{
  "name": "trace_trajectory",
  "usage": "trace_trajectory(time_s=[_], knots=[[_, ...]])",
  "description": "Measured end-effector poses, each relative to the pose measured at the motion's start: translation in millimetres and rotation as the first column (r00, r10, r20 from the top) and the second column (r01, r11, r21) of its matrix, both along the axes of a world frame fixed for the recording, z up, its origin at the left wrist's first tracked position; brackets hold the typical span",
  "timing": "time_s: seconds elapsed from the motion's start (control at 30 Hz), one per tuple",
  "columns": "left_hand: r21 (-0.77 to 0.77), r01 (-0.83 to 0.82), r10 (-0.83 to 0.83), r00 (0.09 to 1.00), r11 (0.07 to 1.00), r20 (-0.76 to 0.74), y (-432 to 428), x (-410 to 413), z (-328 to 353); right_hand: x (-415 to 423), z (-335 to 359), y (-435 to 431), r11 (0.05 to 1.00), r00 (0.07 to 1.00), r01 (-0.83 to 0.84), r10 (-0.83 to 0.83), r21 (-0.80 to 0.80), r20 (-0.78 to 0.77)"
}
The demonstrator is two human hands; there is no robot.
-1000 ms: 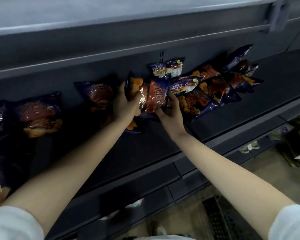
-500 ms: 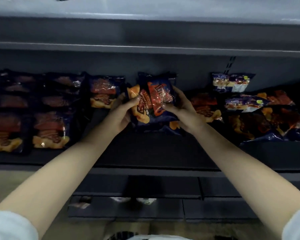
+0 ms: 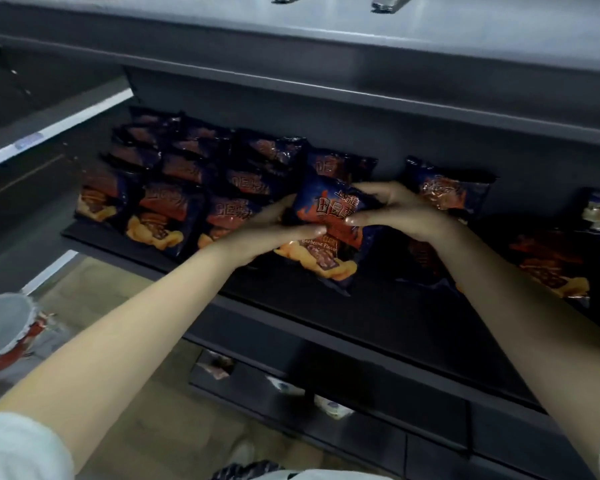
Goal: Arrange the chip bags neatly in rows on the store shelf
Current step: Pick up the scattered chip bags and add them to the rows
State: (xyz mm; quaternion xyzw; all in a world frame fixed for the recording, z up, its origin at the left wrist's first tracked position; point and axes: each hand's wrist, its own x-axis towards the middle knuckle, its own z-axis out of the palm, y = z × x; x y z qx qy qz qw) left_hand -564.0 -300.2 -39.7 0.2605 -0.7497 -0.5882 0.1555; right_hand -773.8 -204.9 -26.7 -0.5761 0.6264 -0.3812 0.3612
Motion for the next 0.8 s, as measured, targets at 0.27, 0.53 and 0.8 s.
trace_trajectory(time_s=[0.27, 0.53, 0.8], knots=[[0.059, -0.052, 0.059, 0.992, 0.997, -0.113, -14, 1, -16, 15, -9, -11, 0.948, 0.897, 0.305, -0.254, -0.09, 0.362], [0.056, -0.12, 0.131, 0.947, 0.991, -0.293, -18, -14, -16, 23, -16, 13, 0.97, 0.89, 0.239, -0.236, 0.042, 0.39], [0.013, -0.04, 0.042, 0.951, 0.999, -0.308, -16, -23, -33, 52, -45, 22, 0.924, 0.926, 0.375, -0.37, -0.07, 0.079]])
